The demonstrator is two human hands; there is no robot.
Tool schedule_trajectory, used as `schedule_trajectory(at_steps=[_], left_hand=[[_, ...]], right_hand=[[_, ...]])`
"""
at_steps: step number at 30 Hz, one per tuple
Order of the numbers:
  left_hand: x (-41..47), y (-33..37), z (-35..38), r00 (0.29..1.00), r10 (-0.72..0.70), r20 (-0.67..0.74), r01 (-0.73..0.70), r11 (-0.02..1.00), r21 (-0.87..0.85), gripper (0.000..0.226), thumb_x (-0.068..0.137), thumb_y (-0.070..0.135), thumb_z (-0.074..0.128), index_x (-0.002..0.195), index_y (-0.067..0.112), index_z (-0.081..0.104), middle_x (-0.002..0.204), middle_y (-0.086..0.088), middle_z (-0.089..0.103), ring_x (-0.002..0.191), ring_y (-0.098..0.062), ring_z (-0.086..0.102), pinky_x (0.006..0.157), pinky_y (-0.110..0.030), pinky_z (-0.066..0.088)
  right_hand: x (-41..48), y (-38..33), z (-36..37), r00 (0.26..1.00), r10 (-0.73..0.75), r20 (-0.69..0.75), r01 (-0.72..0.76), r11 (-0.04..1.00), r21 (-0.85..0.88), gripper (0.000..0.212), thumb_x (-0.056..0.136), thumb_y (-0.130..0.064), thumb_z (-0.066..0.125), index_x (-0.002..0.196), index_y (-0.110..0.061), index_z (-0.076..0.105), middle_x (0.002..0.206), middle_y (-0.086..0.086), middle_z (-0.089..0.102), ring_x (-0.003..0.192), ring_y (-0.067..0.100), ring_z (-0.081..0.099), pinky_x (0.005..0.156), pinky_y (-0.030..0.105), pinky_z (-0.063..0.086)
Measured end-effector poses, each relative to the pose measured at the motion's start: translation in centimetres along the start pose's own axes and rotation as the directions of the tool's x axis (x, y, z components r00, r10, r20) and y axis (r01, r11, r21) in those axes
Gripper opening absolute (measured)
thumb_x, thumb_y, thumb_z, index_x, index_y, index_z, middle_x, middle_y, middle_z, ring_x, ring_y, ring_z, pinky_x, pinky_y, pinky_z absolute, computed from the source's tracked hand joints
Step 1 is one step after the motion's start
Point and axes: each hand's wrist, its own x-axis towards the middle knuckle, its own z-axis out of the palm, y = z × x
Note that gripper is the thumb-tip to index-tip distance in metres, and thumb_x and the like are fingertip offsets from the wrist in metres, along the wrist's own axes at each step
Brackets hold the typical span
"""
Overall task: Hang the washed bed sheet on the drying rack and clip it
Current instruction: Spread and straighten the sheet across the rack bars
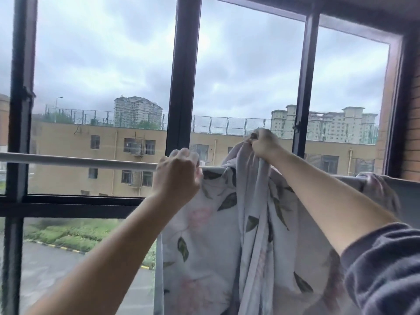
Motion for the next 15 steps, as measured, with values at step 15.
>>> schedule_trajectory(at_steps=[15], left_hand=[[2.8,5.1,8.1,0.997,-0.059,-0.056,0.072,0.962,0.265,0.06,0.087,0.036,0.027,0.044,0.012,0.061,0.04,-0.007,0.054,0.035,-0.025,0.05,0.051,-0.023,0.025]], right_hand=[[1.6,18.3,-8.7,0.948,0.309,-0.079,-0.308,0.821,-0.481,0.024,0.091,-0.016,0.048,0.109,-0.014,0.063,0.107,0.012,0.065,0.099,0.029,0.061,0.089,0.037,0.048]])
